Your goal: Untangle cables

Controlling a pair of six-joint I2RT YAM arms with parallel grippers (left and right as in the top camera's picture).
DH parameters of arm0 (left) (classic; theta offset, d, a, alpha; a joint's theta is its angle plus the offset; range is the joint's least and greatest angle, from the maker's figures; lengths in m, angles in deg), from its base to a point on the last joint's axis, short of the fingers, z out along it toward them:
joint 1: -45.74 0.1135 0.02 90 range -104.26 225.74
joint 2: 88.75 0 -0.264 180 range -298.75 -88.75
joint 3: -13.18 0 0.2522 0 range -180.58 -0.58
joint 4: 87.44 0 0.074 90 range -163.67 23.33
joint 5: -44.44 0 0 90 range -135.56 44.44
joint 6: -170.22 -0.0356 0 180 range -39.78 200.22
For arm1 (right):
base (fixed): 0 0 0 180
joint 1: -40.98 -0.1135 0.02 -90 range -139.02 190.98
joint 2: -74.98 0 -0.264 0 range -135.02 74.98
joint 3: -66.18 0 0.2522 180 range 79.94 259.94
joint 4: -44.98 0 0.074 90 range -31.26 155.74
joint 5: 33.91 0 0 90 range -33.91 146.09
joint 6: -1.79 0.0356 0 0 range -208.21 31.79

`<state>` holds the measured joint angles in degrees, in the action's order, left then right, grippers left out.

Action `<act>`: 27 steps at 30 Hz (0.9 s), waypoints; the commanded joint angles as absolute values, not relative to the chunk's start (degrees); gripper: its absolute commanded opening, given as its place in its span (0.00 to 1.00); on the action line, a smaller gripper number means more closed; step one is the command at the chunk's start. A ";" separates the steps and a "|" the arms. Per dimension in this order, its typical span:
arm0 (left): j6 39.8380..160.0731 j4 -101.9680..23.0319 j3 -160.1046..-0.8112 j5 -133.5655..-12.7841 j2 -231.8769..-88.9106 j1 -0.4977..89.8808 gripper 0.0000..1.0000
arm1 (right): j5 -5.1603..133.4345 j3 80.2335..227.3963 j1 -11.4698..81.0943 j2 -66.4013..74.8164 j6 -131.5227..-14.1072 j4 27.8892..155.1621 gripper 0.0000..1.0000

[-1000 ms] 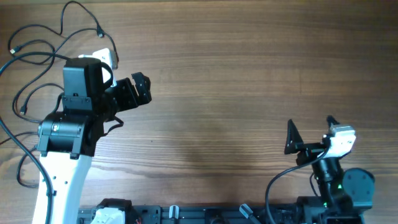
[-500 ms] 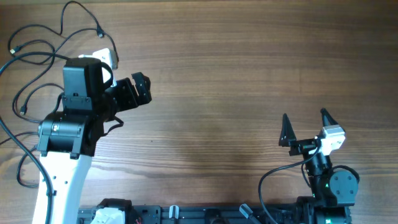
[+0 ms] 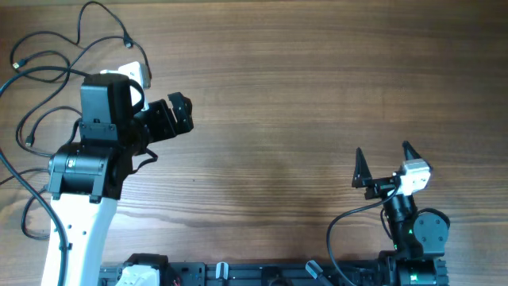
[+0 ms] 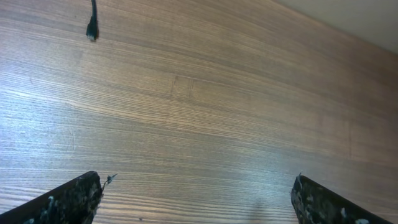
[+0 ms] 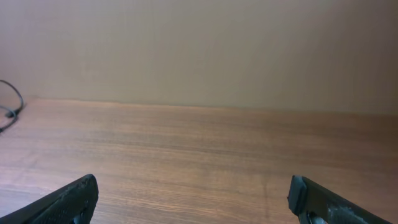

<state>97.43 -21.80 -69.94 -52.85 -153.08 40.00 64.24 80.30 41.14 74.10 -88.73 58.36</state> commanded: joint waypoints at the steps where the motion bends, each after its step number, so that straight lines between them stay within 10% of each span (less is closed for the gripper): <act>1: 96.93 -21.91 -70.01 -52.32 -153.37 39.74 1.00 | 64.76 80.21 41.45 74.79 -92.73 58.40 1.00; 27: 96.93 -21.93 -70.01 -52.32 -153.37 39.74 1.00 | 60.43 80.30 41.45 74.77 -92.73 58.79 1.00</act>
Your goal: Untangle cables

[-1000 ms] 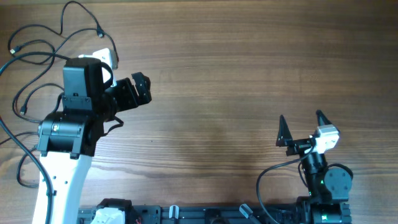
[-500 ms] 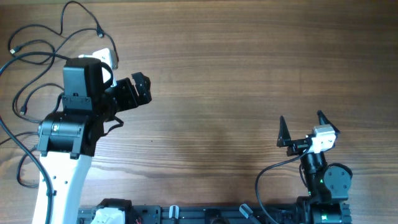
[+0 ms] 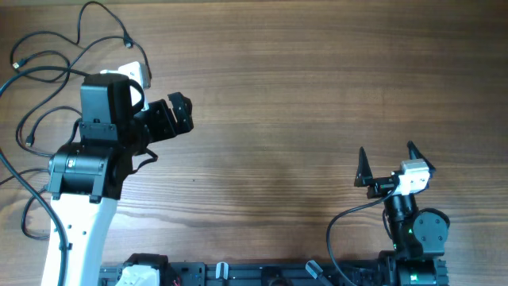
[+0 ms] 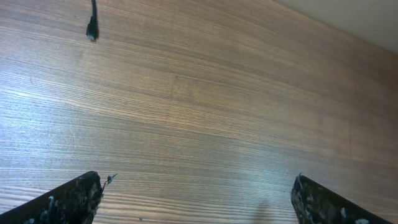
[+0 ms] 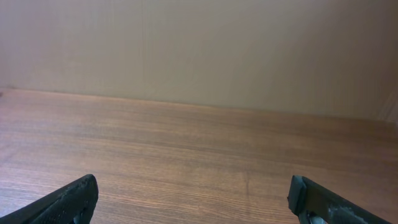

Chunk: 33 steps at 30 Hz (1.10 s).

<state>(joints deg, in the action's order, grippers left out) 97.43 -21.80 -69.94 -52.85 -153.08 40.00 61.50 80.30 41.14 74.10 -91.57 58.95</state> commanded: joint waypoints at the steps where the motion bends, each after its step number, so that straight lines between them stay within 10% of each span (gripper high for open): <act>1: 96.93 -21.93 -70.01 -52.32 -153.37 39.74 1.00 | 60.43 80.30 41.45 74.77 -92.73 58.79 1.00; 33: 97.32 -14.43 -61.20 -50.57 -147.99 39.92 1.00 | 60.43 80.30 41.45 74.77 -92.70 58.77 1.00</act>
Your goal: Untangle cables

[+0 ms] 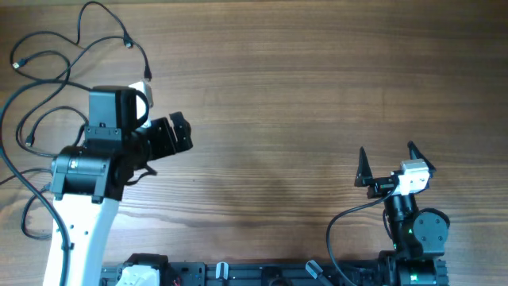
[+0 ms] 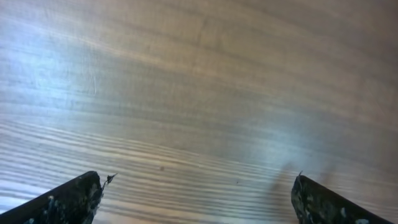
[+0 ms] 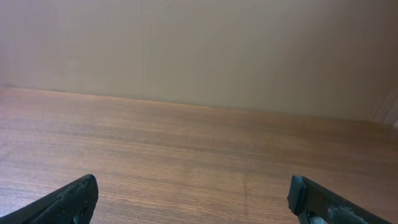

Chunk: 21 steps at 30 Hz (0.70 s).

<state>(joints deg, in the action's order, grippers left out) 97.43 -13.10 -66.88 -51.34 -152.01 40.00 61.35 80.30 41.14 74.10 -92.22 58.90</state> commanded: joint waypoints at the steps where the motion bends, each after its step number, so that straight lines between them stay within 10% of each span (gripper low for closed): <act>1: 97.37 -16.07 -58.75 -50.62 -146.53 39.92 1.00 | 60.41 80.30 41.45 74.77 -92.73 58.77 1.00; 21: 92.19 -33.80 -36.85 -60.15 -127.25 50.52 1.00 | 60.41 80.30 41.45 74.71 -92.73 58.77 1.00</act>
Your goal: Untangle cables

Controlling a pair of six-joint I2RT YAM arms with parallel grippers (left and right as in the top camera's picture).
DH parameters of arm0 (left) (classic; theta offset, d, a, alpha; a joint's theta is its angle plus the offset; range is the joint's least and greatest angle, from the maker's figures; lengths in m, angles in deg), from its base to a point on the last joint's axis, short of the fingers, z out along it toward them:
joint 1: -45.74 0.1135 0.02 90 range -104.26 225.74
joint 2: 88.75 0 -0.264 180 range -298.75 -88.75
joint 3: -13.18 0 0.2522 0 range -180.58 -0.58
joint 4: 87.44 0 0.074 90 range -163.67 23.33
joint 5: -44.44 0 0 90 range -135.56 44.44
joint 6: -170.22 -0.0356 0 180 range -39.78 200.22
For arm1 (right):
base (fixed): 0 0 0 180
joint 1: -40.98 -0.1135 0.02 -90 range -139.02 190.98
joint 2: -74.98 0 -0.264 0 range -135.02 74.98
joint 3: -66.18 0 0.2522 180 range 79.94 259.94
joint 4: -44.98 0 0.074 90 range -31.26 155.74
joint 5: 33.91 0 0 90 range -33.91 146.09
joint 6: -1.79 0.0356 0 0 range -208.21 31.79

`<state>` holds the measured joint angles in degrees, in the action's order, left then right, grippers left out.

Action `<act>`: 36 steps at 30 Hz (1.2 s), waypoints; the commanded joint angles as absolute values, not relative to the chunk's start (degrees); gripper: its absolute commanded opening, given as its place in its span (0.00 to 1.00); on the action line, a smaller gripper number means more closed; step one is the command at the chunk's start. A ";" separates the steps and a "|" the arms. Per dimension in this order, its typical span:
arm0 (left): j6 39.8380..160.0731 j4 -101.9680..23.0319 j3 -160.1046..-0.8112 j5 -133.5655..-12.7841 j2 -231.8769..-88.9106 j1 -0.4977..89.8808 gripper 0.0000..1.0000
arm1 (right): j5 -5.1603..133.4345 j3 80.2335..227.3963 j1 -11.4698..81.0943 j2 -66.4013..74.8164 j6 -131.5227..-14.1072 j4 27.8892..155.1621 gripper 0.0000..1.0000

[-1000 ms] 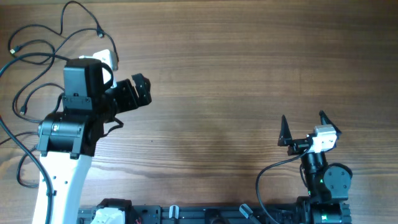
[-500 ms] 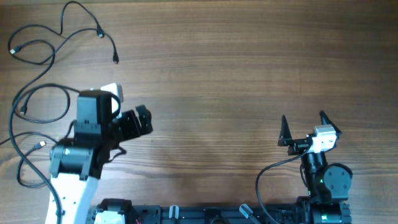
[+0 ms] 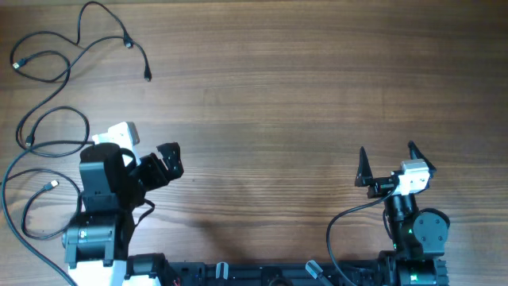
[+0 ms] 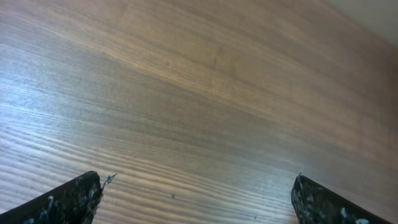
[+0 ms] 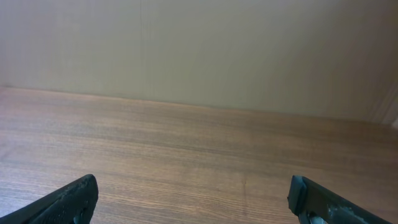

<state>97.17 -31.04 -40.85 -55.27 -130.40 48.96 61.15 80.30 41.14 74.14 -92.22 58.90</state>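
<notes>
Several thin black cables (image 3: 35, 35) sprawl in overlapping loops along the table's left side. One plug end (image 3: 148, 76) lies apart at the top, and a light connector (image 3: 52, 184) lies low on the left. My left gripper (image 3: 176, 161) stands open at the lower left, to the right of the loops, with nothing in it. Its wrist view shows bare wood between the fingertips (image 4: 68, 202) and no cable. My right gripper (image 3: 385, 151) stands open at the lower right, far from the cables, and the right wrist view also shows it open (image 5: 196, 199).
The wooden table (image 3: 302, 87) stretches bare between the two arms. A beige wall (image 5: 199, 43) rises behind the table's far edge in the right wrist view. The arms' black base rail (image 3: 262, 274) runs along the near edge.
My left arm has drawn back toward the near edge, its gripper now lower and still open. The cable loops it covered at the upper left are in plain sight. The right arm is unchanged.
My left arm reached over the cables at the upper left, open, with a plug end in its wrist view. The right wrist turned slightly and lost sight of a cable. Then the left arm sat a little nearer, and now rests back at the lower left.
</notes>
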 commanded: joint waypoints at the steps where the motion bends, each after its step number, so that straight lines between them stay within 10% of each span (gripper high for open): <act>1: 91.75 -34.93 -35.59 -60.30 -126.20 50.52 1.00 | 60.43 80.30 41.45 74.71 -92.68 58.77 1.00; 36: 91.11 -63.02 -4.53 -60.32 -89.26 50.34 1.00 | 60.41 80.30 41.45 74.71 -92.73 58.77 1.00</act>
<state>92.25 -62.67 -6.21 -59.62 -91.40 50.60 61.13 80.30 41.14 74.14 -92.22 58.90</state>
